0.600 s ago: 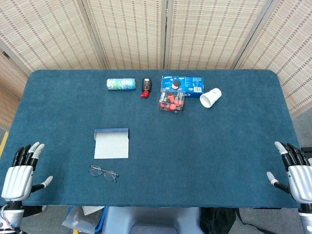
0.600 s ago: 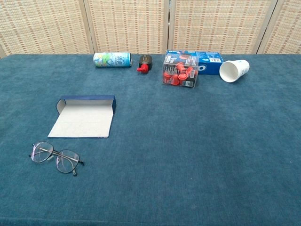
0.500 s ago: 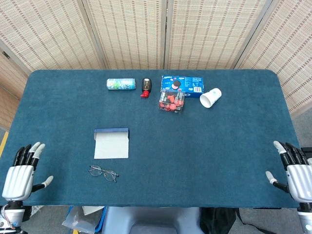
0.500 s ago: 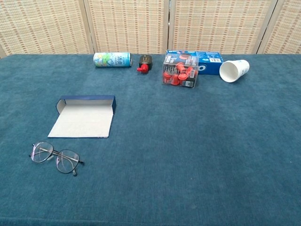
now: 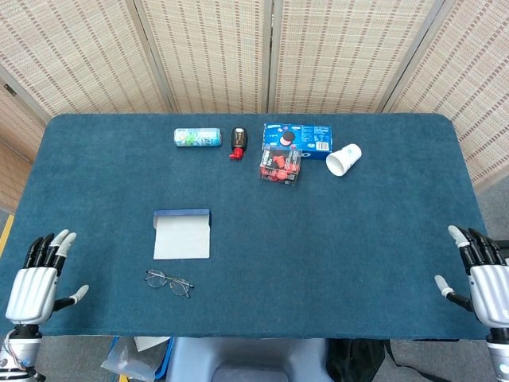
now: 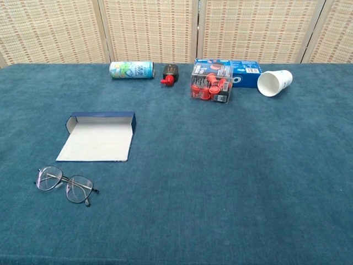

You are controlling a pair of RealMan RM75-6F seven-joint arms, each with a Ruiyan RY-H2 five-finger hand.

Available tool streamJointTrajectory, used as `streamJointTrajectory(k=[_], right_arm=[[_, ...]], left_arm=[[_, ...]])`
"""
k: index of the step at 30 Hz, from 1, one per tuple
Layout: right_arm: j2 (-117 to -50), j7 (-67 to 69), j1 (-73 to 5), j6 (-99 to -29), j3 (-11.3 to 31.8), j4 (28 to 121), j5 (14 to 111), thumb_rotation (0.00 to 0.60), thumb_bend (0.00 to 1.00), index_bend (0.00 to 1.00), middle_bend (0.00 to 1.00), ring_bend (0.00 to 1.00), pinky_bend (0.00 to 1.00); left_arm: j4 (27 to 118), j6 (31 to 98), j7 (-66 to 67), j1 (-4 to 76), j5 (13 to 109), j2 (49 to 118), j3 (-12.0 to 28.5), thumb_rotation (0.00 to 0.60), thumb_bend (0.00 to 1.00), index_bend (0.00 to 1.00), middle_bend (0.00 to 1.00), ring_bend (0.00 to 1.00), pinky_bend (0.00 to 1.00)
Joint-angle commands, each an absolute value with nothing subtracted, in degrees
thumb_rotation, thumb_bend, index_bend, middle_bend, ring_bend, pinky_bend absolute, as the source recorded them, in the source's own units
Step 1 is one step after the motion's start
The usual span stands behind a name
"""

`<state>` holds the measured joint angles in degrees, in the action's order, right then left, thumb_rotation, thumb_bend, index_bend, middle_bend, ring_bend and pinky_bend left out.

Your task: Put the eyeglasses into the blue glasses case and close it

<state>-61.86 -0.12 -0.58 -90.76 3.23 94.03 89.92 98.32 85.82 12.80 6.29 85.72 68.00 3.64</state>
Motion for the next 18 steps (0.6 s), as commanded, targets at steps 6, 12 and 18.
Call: streamJointTrajectory(k=[6,12,18], right_arm=[[-61.6,-0.5,-0.8,-90.9,3.5,94.6,90.2,0.6,0.26,0.04,0.12,0.08,0.11],[-61.5,-0.3,-0.9,-90.8,3.4,94.7,90.4,0.6,0.26,0.04,0.12,0.08,0.11],[-61.3,-0.1,-0.4,-91.3,3.2,94.7,90.4,0.6,0.26,0.04,0.12,0.08,0.11]], left_arm=[[97.1,84.8,13.4,9.0,90.5,69.0,3.6,0.6,0.15,0.13,0.05,0.09,0.06],[97.7,79.6,16.6,12.9,92.9,68.8,3.2,0.6,0.15,0.15,0.25,0.23,0.3],[98.7,73.2,20.5,17.2,93.5,68.9,3.2,0.6,0.15,0.18,0.46,0.41,0.62]])
